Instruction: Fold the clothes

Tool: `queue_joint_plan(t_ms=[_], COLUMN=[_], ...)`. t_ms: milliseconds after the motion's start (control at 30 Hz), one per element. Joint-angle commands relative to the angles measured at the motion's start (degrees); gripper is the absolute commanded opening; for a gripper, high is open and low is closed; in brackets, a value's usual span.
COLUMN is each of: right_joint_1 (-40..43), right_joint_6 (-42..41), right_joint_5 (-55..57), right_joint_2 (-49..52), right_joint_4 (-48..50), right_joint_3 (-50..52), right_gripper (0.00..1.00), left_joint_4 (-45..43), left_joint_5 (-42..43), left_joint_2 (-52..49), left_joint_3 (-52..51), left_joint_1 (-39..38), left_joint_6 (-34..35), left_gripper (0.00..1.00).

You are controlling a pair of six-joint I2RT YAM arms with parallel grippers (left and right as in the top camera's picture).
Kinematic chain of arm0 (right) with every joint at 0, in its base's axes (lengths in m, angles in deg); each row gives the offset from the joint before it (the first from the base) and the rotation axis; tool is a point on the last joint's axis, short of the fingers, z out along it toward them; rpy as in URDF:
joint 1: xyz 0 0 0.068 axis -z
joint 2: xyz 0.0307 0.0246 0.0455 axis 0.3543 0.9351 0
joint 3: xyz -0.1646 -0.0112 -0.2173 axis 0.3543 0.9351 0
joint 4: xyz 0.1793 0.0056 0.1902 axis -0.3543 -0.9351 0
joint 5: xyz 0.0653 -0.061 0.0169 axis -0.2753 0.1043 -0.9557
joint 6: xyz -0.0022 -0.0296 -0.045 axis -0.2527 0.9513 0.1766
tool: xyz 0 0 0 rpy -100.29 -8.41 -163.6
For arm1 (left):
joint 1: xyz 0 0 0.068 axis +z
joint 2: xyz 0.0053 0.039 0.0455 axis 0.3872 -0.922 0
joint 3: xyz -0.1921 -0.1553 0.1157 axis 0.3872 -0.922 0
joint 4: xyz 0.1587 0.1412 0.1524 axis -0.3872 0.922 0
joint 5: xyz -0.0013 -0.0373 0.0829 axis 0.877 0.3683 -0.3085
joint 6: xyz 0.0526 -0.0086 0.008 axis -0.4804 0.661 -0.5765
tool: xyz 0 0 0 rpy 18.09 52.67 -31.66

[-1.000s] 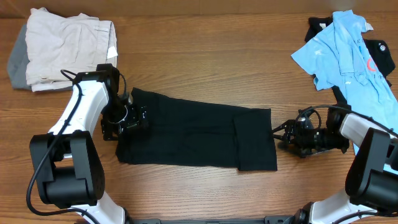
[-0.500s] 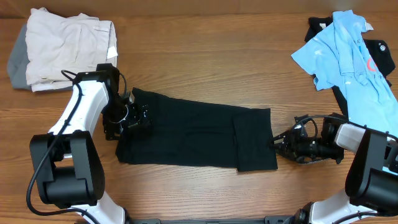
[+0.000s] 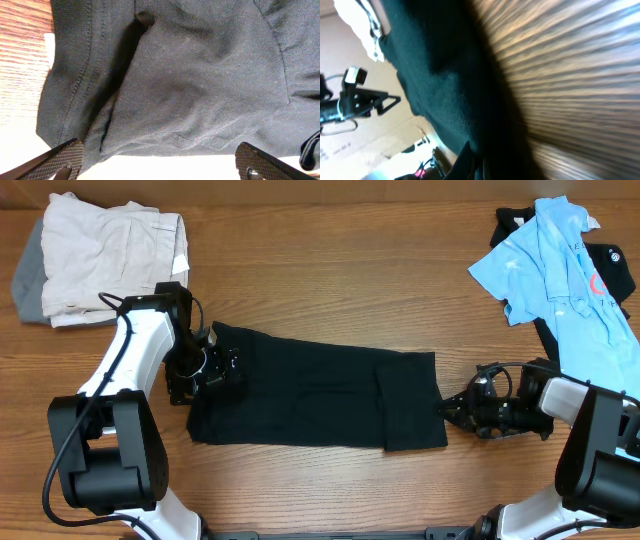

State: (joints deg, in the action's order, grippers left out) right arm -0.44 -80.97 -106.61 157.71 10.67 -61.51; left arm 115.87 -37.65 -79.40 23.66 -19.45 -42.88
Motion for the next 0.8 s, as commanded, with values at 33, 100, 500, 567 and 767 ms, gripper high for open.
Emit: queue_joint_plan(t_ms=[33, 100, 500, 567, 767], right_joint_1=[0.92, 0.63, -11.43, -16.79, -32.89], right_joint_6=[-6.88, -9.01, -23.54, -27.43, -40.0], right_joint_5=[5.84, 8.44, 37.22, 42.03, 52.74], right_joint_2=[-3.61, -5.99, -23.41, -24.24, -23.71], right_joint_4=[-0.24, -0.7, -5.07, -5.01, -3.69], right_joint_3=[-4.52, -5.62, -7.54, -7.54, -7.54], right_gripper=[0.04, 0.04, 0.04, 0.04, 0.04], left_joint_4=[-0.02, -0.09, -0.74, -1.16, -1.55], left_joint_5=[1.09, 1.11, 1.62, 2.23, 2.97], left_joint_2=[1.79, 1.79, 1.79, 1.79, 1.79], left_joint_3=[-0.31, -0.31, -0.31, -0.31, -0.33], left_joint_1=[-0.42, -0.42, -0.42, -0.46, -1.53], left_joint_6=[0.17, 0.2, 1.03, 1.7, 1.68], left_gripper=[1.0, 1.0, 1.0, 1.0, 1.0])
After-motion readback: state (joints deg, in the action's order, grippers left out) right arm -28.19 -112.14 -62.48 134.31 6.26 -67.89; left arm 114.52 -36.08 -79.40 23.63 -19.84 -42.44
